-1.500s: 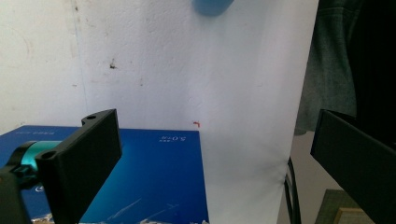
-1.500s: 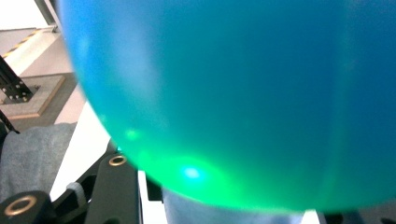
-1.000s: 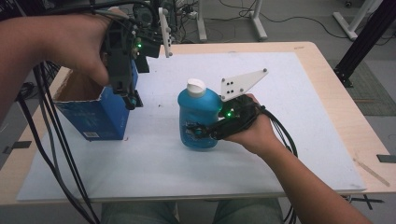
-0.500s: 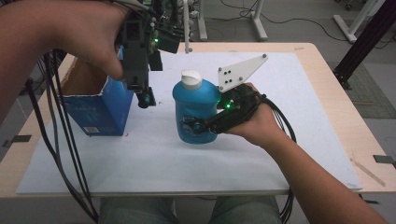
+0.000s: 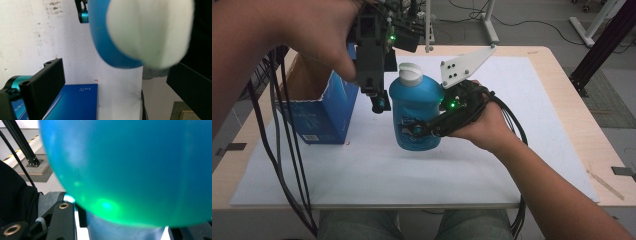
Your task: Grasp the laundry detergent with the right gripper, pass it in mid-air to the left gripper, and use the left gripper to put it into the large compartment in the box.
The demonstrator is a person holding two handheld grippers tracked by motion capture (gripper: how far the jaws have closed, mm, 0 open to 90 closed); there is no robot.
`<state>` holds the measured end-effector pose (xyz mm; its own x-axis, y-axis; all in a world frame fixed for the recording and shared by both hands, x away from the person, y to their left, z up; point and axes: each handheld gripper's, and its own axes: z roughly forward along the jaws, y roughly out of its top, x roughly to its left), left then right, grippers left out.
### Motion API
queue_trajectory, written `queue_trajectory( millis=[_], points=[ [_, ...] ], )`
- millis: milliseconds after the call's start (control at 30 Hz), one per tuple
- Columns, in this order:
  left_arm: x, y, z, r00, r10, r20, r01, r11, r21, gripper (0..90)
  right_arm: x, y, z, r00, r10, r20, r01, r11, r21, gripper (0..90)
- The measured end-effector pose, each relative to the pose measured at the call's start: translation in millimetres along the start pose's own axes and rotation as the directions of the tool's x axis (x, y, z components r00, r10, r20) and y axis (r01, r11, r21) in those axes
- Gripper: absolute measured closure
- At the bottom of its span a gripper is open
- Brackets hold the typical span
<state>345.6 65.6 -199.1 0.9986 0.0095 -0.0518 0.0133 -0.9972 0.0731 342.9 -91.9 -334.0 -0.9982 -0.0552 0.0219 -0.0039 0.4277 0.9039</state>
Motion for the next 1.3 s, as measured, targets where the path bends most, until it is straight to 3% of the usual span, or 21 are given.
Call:
queue_trajectory(
  millis=[500, 800, 1033, 1300],
  points=[
    [-5.5, 12.5, 2.8, 1.0, 0.009, 0.003, -0.009, 0.9997, 0.022, 1.8, -2.0, 6.4, 13.5, 0.9992, 0.02, -0.035, -0.02, 1.0, 0.018, 46.7],
    [-5.3, 15.3, 6.9, 1.0, -0.005, 0.0, 0.005, 0.9995, 0.031, 1.8, -2.6, 11.1, 20.7, 0.9982, 0.028, -0.052, -0.027, 0.999, 0.021, 46.6],
    [-3.9, 17.8, 11.5, 0.9991, -0.04, -0.014, 0.041, 0.9983, 0.042, 1.8, -2.2, 13.2, 22.2, 0.998, 0.028, -0.056, -0.027, 1.0, 0.009, 46.6],
    [-2.8, 20.3, 12.2, 0.9986, -0.047, -0.027, 0.048, 0.9977, 0.048, 4.2, -2.8, 13.2, 22.1, 0.998, 0.028, -0.057, -0.028, 1.0, 0.01, 46.6]
  ],
)
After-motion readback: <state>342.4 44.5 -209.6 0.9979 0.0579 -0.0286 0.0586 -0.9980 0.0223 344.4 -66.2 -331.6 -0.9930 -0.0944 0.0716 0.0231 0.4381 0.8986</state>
